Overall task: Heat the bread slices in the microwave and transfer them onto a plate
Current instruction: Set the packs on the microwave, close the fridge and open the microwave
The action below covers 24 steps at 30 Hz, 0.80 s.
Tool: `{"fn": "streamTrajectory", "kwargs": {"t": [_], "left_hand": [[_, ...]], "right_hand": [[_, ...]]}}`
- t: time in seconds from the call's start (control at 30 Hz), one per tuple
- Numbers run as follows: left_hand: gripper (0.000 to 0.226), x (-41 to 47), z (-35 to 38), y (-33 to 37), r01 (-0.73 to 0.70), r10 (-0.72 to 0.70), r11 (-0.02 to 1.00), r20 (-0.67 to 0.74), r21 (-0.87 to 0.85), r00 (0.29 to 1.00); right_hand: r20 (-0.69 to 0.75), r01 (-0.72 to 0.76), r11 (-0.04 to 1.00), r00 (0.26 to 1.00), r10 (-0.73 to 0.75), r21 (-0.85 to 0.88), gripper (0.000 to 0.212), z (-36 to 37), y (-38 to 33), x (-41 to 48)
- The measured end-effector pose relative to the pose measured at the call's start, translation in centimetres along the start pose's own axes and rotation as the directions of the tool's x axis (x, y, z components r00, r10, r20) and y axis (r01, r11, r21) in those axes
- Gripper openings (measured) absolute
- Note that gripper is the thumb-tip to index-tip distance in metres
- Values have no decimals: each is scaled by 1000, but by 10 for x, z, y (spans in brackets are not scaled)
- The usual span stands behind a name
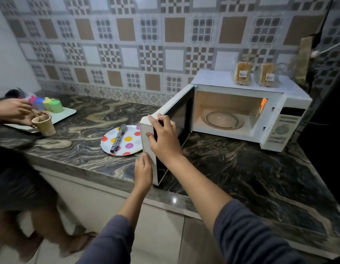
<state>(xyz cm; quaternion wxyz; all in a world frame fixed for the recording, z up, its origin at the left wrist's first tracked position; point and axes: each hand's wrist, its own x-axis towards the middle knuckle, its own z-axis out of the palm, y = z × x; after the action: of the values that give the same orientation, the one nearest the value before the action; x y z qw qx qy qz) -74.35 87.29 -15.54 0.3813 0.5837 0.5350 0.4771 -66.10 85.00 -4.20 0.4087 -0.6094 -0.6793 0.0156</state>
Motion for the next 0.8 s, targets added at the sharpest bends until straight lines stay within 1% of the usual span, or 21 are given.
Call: {"fn": "streamTrajectory", "kwargs": {"t": [0.17,0.23,0.33,0.4,0.43,0.53,0.63,0.73,0.8], "left_hand": [[45,7,-7,-4,17,-17,1000,7,11,1000],[40,5,-8,-2,17,-17,1000,9,8,1000],[31,2,-8,-3,71,-69,996,-31,48,997],[23,-3,-8,-9,105,-103,990,-26,90,994],[21,-6,-8,-14,112,-111,990,-18,91,994],[29,-25,-5,-24,159,-158,983,-18,87,987],[35,-49,3,-28,220,-218,971,-27,91,975],[29,-66,17,-29,235,-238,969,26,81,971],[25,-74,31,-22,220,-228,970,74,99,971]], "right_hand": [[-15,0,1000,1000,0,-23,49,9,-2,3],[-17,1,1000,1000,-1,-6,51,9,-1,2],[18,-4,995,1000,2,104,56,6,1,-2],[37,-16,977,999,8,212,57,1,3,-9],[31,-25,971,999,18,238,57,-2,4,-15],[-34,-68,967,996,78,245,51,-7,13,-38],[-41,-157,957,984,171,243,46,-11,27,-63],[13,-272,940,961,276,206,43,-22,48,-86],[22,-321,931,946,322,174,42,-33,63,-97]]}}
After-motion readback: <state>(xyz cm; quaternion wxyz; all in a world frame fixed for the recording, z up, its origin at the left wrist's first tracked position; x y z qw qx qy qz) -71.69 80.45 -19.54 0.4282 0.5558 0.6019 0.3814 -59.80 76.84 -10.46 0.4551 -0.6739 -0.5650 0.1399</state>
